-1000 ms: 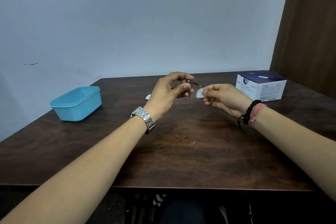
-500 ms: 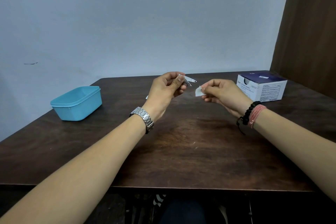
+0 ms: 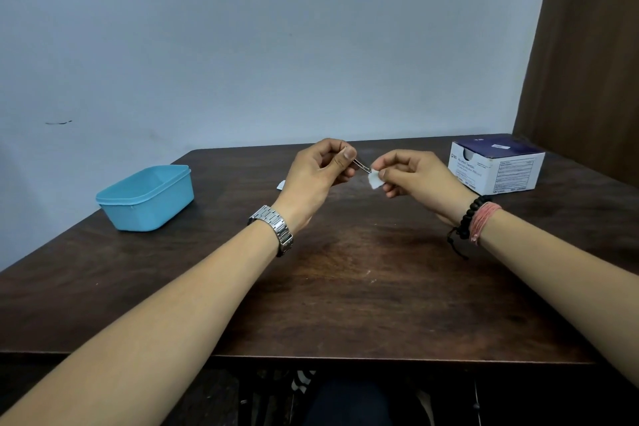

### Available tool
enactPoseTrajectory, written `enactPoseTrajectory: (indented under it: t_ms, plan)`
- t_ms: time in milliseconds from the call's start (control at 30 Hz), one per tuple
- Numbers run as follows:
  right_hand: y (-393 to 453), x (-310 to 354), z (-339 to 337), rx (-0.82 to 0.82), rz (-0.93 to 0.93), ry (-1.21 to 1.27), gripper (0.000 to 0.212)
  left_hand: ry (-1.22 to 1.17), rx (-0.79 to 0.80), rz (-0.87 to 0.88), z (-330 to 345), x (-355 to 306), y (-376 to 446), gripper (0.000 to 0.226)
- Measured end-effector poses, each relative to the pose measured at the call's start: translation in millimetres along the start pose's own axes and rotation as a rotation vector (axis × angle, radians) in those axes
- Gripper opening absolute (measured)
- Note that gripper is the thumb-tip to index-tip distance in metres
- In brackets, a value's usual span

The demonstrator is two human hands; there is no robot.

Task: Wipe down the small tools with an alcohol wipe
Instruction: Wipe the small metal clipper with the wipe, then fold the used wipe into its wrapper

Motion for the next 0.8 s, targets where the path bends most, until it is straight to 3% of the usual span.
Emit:
enactPoseTrajectory:
  t_ms: [433,600,700,800]
  plan:
    - [0,-1,-10,-0.066,-0.012,0.136,0.01,0.107,0.004,-0.019,-8,2,1,0.005]
    - [1,-5,-11,-0.07,-0.007,0.115,0.011,0.131,-0.204,-0.031,-52,-15,8,0.009]
    - [2,-6,-12,-0.076,-0.01,0.099,0.012,0.39,-0.329,0.04,-112,-42,10,0.014]
    - [3,-6,-9,-0.076,0.004,0.122,0.015,0.88,-0.442,0.01,-182,-69,3,0.019]
Point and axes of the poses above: each hand's wrist, its own y-axis towards the middle knuckle, its own z-axis out of the palm, x = y × z, the point moved 5 cm from there along y, towards the middle knuckle, and after that the axes turned 5 degrees about -z, right-handed, at the moved point
